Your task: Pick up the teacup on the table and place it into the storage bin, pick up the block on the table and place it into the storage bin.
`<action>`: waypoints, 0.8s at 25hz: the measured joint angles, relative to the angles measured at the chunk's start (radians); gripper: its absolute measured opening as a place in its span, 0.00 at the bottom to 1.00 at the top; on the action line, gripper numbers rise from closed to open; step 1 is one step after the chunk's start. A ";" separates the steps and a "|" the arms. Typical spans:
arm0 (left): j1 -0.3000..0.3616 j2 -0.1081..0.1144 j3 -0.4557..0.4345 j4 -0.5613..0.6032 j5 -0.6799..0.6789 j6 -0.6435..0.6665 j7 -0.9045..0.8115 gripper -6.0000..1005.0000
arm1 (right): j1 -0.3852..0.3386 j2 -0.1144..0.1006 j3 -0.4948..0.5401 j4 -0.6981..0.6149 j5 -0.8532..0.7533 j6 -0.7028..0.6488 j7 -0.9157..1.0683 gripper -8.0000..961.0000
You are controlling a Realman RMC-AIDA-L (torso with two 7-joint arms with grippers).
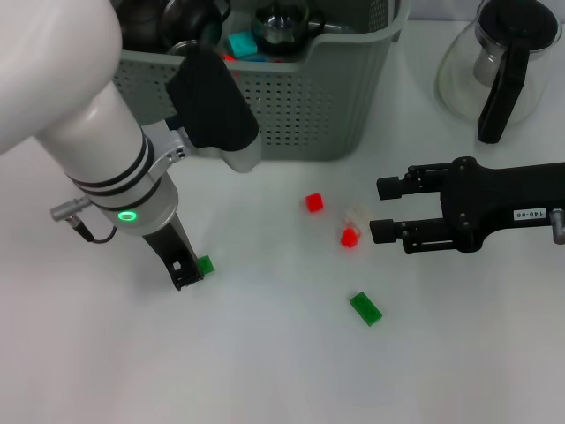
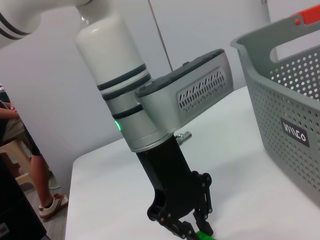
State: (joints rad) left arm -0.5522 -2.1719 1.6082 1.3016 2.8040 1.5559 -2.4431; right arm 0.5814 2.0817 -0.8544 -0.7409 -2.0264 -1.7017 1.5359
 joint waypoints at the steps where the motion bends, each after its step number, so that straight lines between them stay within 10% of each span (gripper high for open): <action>1: 0.000 0.000 -0.006 0.001 0.000 0.003 -0.001 0.18 | 0.000 0.000 0.000 0.000 0.000 0.000 0.000 0.74; 8: -0.009 0.005 -0.173 -0.003 -0.043 0.056 0.022 0.20 | 0.001 0.000 0.000 0.000 0.000 -0.002 0.002 0.74; 13: -0.056 0.015 -0.478 -0.092 -0.166 0.143 0.074 0.21 | 0.005 0.000 0.000 0.000 0.000 -0.005 0.005 0.75; 20: -0.143 0.153 -0.980 -0.493 -0.478 0.318 0.225 0.23 | 0.009 0.003 0.000 0.000 0.000 -0.007 0.007 0.74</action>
State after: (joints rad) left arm -0.6949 -2.0186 0.6280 0.8090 2.3255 1.8739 -2.2182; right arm 0.5907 2.0844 -0.8544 -0.7409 -2.0264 -1.7085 1.5430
